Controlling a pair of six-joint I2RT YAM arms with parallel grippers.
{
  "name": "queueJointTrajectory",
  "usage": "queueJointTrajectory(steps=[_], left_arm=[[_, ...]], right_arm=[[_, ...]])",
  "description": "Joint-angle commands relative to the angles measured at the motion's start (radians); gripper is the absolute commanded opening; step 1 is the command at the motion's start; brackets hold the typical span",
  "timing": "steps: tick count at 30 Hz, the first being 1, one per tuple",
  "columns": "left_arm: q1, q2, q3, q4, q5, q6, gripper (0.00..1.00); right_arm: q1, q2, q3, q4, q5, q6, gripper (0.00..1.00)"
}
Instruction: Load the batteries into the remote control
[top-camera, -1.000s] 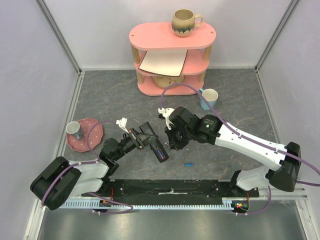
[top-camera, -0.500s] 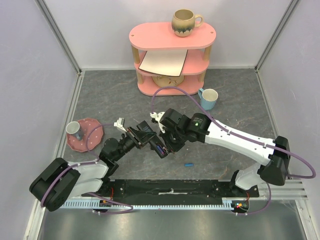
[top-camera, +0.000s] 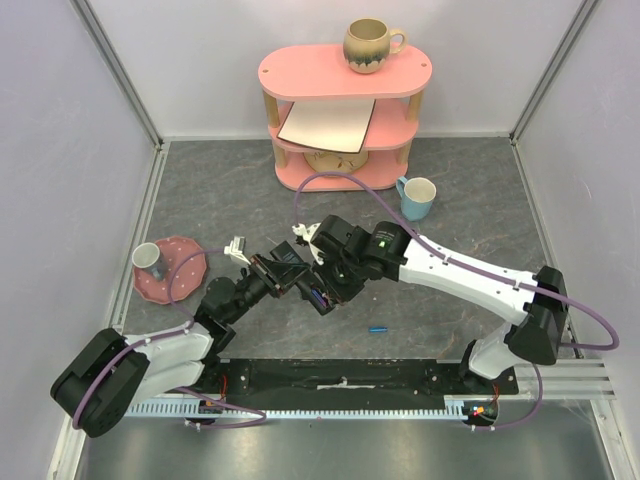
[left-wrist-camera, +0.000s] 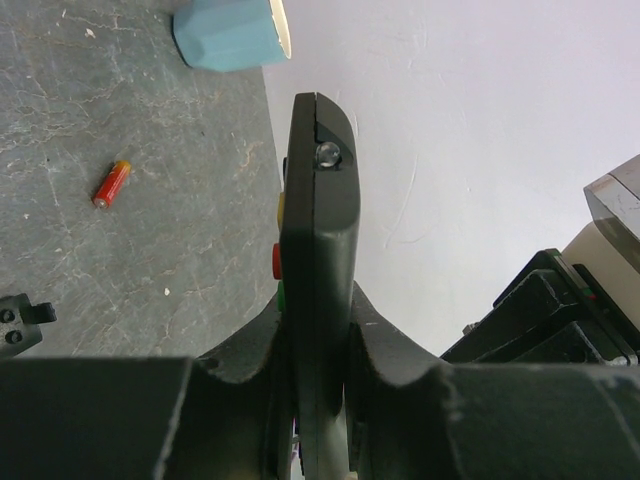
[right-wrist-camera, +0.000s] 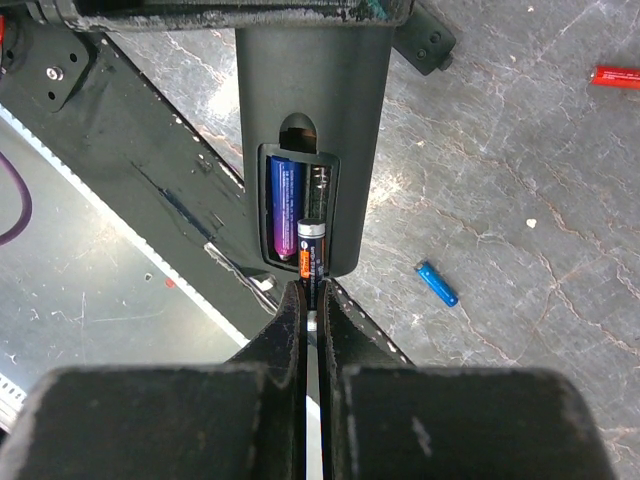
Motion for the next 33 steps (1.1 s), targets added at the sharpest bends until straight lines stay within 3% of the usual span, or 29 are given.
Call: queueJointTrajectory(steps=[1,18,21,25,33], left_arm=[[-0.009,-0.012,-0.010,0.043,-0.015,-0.015,0.02],[-0.026,-0.017,-0.023,0.068,-0.009,-0.006,0.02],[-0.026,-0.024,-0.028,0.068,-0.010,-0.005,0.02],[-0.026,-0.033,-0.031,0.065,-0.016,-0.003,0.02],[-0.026,-0.059,-0.037,0.040,-0.035,0.005,0.02]], right_arm=[[0.002,0.015,0.042,-0.032,-0.001,-0.020,0.00],[0.002,0.081,0.102,-0.033,0.077,-0.034,0.00],[0.004,0.092,0.110,-0.037,0.079,-0.040,0.06],[0.002,0.093,0.121,-0.043,0.087,-0.039,0.21],[0.002,0.085,0.127,-0.050,0.087,-0.033,0.34]])
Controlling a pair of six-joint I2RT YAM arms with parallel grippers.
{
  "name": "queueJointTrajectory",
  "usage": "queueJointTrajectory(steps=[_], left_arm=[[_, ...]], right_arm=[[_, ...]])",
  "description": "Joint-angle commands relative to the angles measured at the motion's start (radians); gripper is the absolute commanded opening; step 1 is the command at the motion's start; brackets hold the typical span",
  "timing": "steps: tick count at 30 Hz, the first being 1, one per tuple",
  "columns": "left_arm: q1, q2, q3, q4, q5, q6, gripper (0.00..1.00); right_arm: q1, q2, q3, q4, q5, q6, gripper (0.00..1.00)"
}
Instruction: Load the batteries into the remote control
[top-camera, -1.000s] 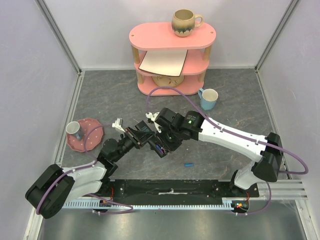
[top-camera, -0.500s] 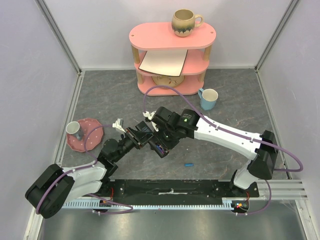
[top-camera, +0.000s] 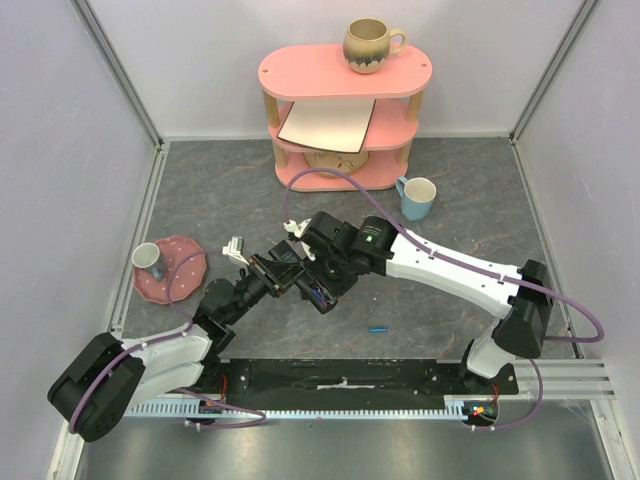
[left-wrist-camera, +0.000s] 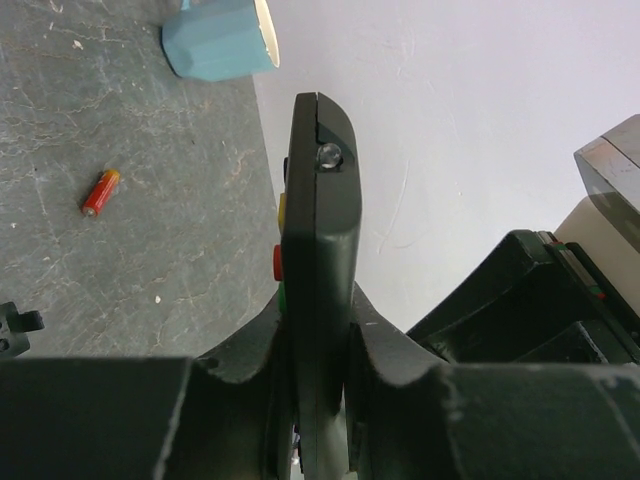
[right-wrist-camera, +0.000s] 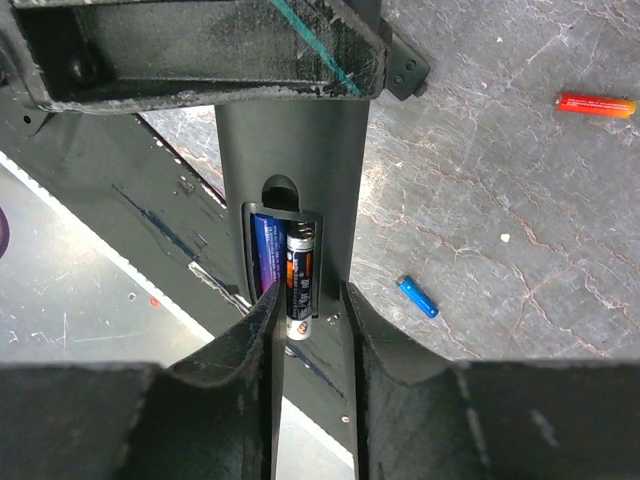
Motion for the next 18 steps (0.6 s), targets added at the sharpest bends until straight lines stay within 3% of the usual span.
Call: queueJointTrajectory(steps=[1,9,18], left_arm=[[-0.008,-0.031,-0.034,0.042,-0.008,0.003,0.02],[-0.008,-0.032,-0.034,0.032,-0.008,0.012,0.02],[-0.008,-0.034,-0.032,0.028,-0.006,0.009,0.02]], right_arm=[[-0.002,-0.002,0.039,-0.019,0.028,-0.014,0.35],[-0.005,-0.013,0.106,-0.025,0.028,-0.002,0.53],[-0.030,-0.073,0.185,0.003,0.089,-0.005,0.58]])
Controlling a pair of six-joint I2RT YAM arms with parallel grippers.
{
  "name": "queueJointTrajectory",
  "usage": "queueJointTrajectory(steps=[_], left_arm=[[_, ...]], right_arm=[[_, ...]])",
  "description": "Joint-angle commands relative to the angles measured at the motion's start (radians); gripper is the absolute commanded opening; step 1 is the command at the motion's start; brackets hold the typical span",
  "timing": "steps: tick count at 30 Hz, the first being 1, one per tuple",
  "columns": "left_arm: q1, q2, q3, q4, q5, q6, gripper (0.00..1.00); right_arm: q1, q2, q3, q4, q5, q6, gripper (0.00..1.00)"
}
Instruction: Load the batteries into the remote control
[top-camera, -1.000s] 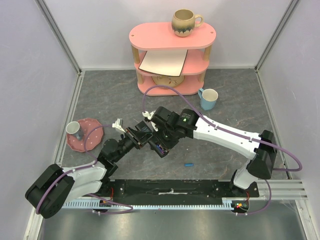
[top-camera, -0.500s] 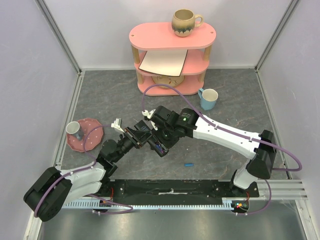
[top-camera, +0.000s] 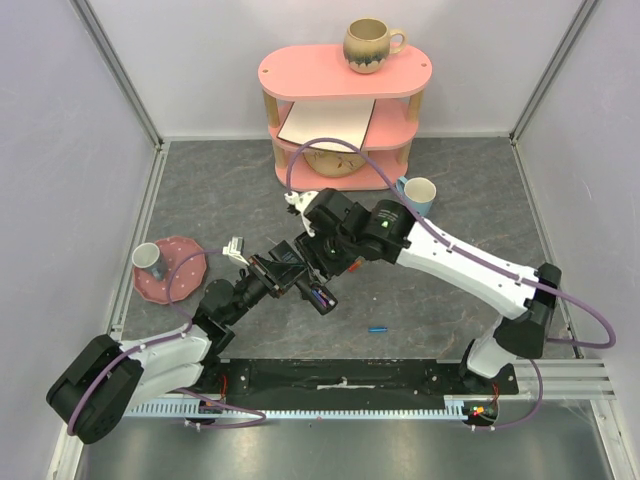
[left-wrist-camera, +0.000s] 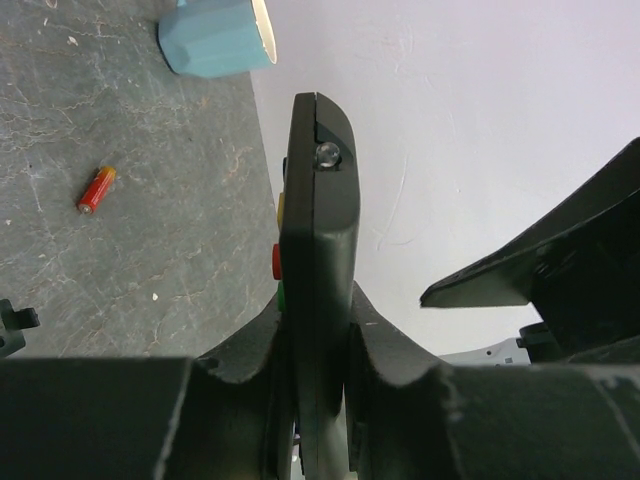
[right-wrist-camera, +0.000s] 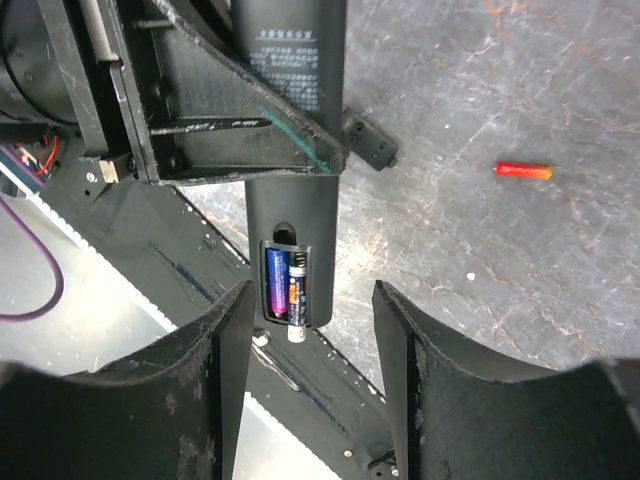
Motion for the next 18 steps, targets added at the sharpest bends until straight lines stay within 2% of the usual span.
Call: queueJointTrajectory(steps=[1,2,4,5,6,8,9,11,13,18], left_arm=[[-0.004,-0.014,-0.032,0.043,-0.007,0.004,0.02],[-0.004,-0.013,-0.032,0.054,-0.008,-0.003,0.02],[-0.003,-0.011,-0.027,0.068,-0.004,-0.014,0.02],[-0.003,-0.010,-0.024,0.078,0.007,-0.025,0.02],[-0.001,-0.007,-0.021,0.086,0.018,-0.030,0.02],[0.002,-0.002,-0.006,0.089,0.051,-0.048,0.02],[0.005,0.001,-0.001,0.098,0.062,-0.054,0.02],[0.006,0.007,0.005,0.100,0.087,-0.080,0.02],[0.008,0.009,0.008,0.104,0.099,-0.103,0.02],[0.014,0.015,0.017,0.106,0.137,-0.145,0.02]], right_arm=[[-0.009,-0.097,-0.005,0.051,0.077,0.000,0.58],[-0.007,-0.127,-0.048,0.148,0.100,0.009,0.58],[-0.009,-0.267,-0.244,0.288,0.158,0.038,0.58],[-0.007,-0.322,-0.325,0.451,0.171,0.048,0.59],[-0.009,-0.436,-0.487,0.538,0.174,0.046,0.61],[-0.010,-0.548,-0.630,0.746,0.171,0.058,0.73],[-0.013,-0.630,-0.725,0.787,0.153,0.046,0.76],[-0.021,-0.701,-0.778,0.830,0.126,0.012,0.82],[-0.027,-0.732,-0.838,0.849,0.100,-0.007,0.84],[-0.053,-0.876,-1.045,1.019,0.005,0.002,0.87]])
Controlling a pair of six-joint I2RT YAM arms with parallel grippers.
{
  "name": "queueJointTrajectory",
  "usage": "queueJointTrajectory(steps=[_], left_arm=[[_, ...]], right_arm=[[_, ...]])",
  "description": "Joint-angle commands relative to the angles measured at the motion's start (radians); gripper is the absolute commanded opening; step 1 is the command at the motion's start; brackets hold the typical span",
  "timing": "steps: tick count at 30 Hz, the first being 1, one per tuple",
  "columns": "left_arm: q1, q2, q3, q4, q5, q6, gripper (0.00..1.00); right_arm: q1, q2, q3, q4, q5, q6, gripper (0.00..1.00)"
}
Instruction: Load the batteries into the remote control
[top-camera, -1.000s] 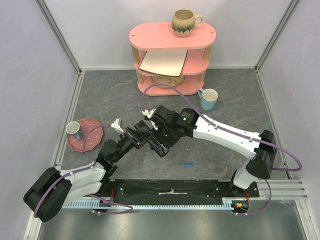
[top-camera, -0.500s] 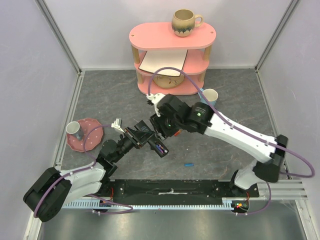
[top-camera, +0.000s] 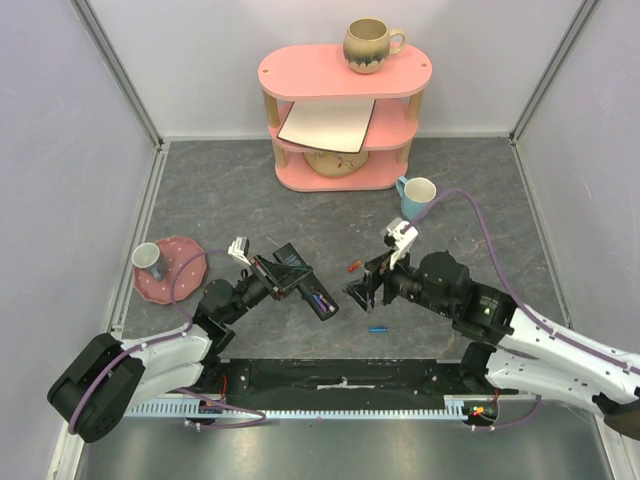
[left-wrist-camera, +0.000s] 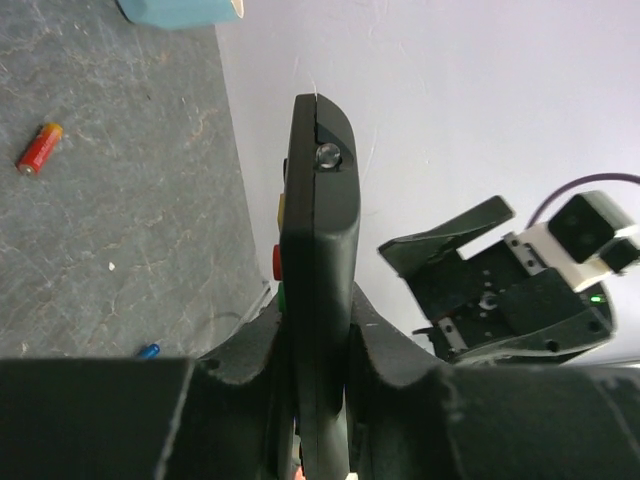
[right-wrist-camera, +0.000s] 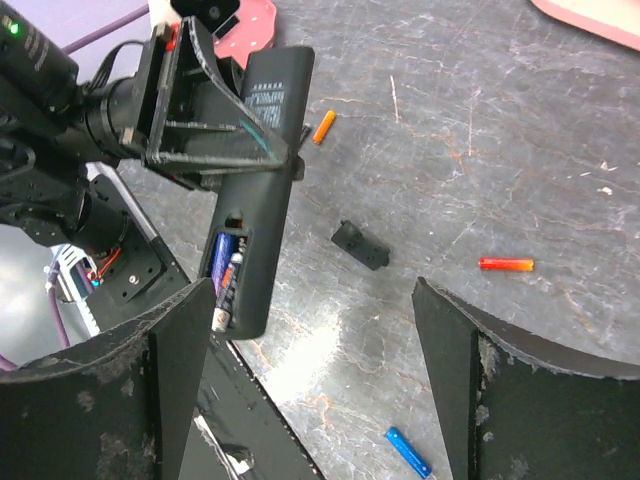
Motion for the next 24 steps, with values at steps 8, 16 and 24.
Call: queueJointTrajectory(steps=[8,16,24], left_arm=[[0.015,0.008,0.034,0.072,0.070,-0.129,0.02],[0.015,0.011,0.062,0.046,0.082,-0.114,0.02],[0.015,0.015,0.068,0.052,0.093,-0.119,0.02]], right_arm=[[-0.100,-0.224,-0.320,0.453,-0.307,0.103,0.96],[-0.100,-0.170,-0.391,0.584,-0.479,0.155,0.87],[-0.101,-0.071,-0.365,0.550,-0.481,0.131,0.80]])
